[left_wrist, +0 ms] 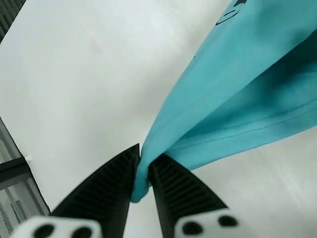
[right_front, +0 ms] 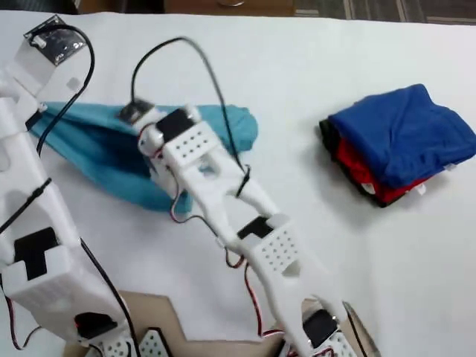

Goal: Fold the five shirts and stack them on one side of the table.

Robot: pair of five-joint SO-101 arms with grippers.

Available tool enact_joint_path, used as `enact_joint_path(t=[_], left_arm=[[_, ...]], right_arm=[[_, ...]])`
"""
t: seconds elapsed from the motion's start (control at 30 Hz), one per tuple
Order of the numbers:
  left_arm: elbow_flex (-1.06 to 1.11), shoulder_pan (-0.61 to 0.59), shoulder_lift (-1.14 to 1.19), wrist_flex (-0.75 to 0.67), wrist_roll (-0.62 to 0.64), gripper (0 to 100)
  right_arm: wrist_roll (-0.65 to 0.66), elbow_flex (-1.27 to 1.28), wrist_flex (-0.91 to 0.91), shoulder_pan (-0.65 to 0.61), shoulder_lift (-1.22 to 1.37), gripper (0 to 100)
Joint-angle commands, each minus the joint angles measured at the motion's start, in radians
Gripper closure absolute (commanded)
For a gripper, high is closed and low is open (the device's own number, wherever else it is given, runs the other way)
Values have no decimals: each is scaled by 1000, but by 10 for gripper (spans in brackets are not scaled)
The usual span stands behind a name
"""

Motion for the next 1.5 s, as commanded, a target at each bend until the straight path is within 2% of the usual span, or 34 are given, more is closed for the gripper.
enact_joint_path(t=[0.0,0.3,0.47,0.8,1.03,1.3,1.47], left_arm=[[-41,-2,-6,-3,8,980],[-41,-3,-12,5,8,980],[-41,-2,-11,5,8,980],[-35,0,-5,-2,8,980],[-33,0,-5,3,8,980],[-33,0,-5,3,8,980],[-33,0,-5,2,8,980]], right_arm=[[9,2,-59,-4,-41,581],[106,2,-305,88,88,583],[121,0,-366,153,117,583],[143,-173,-325,289,120,584],[143,-215,-321,323,111,590],[144,-362,-234,375,79,671],[144,-405,-228,387,84,784]])
